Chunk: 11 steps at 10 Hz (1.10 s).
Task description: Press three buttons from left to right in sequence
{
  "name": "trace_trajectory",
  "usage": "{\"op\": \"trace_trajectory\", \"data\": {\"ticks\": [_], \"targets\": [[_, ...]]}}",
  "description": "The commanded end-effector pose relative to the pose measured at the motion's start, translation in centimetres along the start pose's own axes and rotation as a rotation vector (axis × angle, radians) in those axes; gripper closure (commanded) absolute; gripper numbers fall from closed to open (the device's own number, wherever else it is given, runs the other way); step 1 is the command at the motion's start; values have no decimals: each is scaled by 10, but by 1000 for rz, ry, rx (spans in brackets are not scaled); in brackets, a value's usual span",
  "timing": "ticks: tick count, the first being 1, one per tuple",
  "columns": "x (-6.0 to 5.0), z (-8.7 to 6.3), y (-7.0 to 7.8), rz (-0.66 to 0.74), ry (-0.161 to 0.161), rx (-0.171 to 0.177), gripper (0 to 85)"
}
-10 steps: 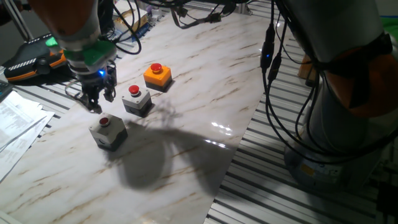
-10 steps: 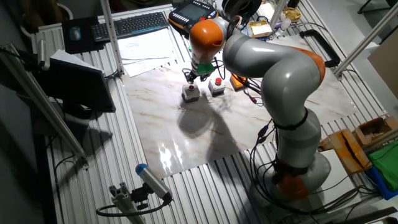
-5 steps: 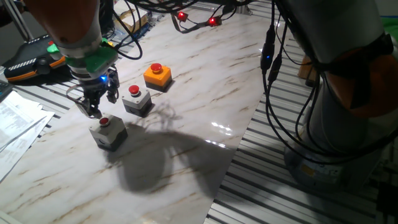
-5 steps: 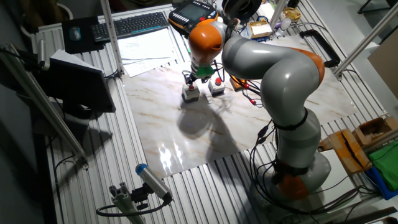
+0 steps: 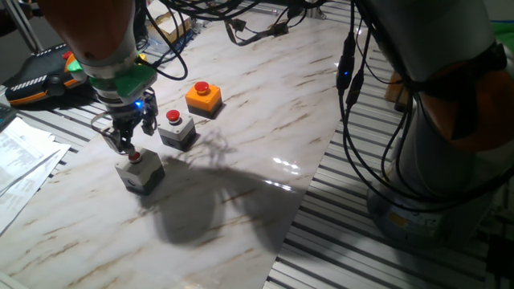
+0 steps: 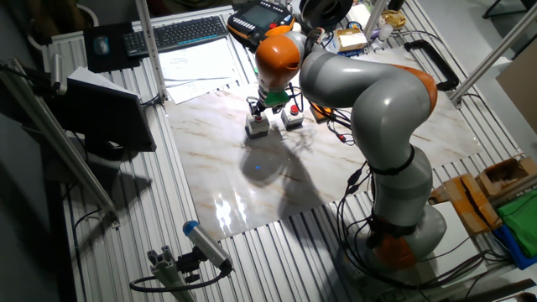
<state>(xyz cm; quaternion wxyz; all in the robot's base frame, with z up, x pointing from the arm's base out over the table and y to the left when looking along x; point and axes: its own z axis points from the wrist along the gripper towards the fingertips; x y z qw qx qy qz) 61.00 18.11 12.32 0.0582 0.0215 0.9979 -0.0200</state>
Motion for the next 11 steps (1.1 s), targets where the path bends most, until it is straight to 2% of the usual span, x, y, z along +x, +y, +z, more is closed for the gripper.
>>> {"op": "trace_trajectory", "data": {"ticks": [1,7,11], "targets": [[0,1,0,-2,0,0,233],[0,3,0,7,10,16,237],[3,7,-1,11,6,9,237]]}}
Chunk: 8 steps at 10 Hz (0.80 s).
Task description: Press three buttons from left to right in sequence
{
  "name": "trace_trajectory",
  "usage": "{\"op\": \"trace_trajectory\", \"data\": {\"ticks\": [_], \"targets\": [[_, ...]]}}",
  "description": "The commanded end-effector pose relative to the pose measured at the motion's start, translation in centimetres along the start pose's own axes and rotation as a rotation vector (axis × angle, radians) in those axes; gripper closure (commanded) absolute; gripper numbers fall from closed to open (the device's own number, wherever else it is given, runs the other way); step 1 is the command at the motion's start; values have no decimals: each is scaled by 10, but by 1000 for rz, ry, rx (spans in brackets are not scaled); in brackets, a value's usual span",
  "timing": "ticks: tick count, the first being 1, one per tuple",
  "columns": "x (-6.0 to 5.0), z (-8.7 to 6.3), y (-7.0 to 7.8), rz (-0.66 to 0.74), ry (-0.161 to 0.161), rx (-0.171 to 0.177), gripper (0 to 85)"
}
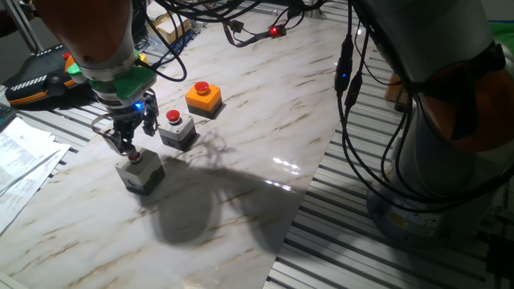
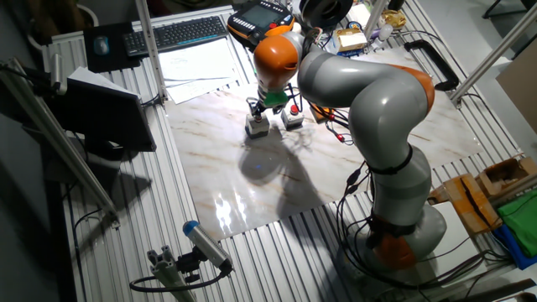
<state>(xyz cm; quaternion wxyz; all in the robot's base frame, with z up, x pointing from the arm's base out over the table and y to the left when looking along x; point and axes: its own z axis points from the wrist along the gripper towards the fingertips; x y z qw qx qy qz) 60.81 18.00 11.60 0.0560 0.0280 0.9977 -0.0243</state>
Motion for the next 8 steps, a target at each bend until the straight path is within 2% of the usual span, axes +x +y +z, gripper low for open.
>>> {"op": "trace_trajectory", "data": {"ticks": [1,8], "targets": [[1,1,1,2,0,-2,237],[2,9,-2,5,-6,-13,247]]}}
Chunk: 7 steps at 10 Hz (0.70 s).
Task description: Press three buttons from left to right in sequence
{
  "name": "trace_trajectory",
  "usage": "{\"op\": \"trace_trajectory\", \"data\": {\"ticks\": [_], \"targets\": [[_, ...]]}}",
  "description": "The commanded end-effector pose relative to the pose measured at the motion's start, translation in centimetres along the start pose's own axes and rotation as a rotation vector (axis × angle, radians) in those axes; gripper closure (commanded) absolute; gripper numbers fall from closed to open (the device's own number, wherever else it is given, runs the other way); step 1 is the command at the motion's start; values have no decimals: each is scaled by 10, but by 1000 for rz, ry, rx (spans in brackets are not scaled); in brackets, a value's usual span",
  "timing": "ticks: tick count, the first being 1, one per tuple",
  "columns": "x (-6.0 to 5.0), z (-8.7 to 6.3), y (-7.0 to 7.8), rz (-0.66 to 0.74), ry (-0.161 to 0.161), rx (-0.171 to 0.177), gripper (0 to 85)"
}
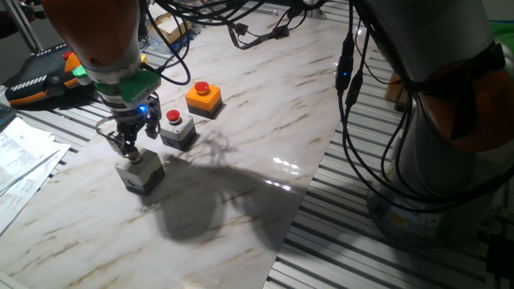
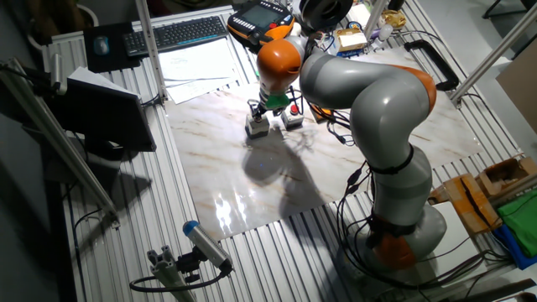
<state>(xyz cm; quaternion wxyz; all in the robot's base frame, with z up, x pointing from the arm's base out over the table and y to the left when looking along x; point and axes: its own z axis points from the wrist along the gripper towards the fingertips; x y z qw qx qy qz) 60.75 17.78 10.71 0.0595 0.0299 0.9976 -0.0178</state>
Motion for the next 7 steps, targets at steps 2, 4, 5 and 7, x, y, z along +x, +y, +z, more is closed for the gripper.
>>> {"op": "trace_trajectory", "data": {"ticks": [2,4,5,7], "targets": [[1,1,0,0,1,0,247],[0,5,-1,0,-2,-1,247],[0,5,-1,0,-2,-3,247],[0,1,-1,1,0,-4,247]]}}
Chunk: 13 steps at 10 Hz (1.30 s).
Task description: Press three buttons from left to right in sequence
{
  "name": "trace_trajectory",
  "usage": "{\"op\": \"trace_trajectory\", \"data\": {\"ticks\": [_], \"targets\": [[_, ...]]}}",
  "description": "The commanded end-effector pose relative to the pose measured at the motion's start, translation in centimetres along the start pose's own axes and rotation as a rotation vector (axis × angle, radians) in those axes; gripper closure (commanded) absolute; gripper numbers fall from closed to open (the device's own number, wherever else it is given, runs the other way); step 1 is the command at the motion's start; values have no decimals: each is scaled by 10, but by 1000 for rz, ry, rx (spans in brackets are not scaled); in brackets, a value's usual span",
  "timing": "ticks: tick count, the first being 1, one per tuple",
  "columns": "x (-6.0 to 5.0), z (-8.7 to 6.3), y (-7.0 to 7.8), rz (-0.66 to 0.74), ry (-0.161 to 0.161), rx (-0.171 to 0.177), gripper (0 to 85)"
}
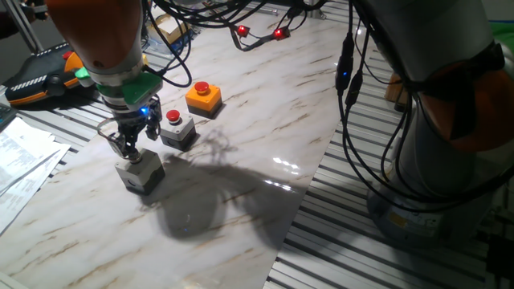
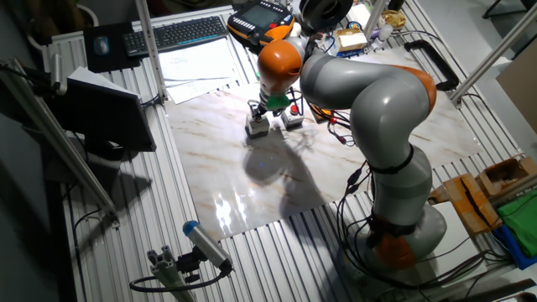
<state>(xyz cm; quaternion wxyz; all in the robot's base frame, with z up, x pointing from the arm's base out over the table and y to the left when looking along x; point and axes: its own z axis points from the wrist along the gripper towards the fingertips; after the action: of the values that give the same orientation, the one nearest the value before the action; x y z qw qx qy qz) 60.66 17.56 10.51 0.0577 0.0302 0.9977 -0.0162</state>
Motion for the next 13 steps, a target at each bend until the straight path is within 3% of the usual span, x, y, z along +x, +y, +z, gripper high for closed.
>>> {"op": "trace_trajectory", "data": {"ticks": [1,5,8,11,13], "targets": [[-1,-5,0,3,1,-6,247],[0,-21,2,14,8,-2,247],[-2,-36,-5,-10,12,-9,273],[-1,-48,-8,-26,10,-16,447],[-2,-57,-15,-31,22,-38,680]]}}
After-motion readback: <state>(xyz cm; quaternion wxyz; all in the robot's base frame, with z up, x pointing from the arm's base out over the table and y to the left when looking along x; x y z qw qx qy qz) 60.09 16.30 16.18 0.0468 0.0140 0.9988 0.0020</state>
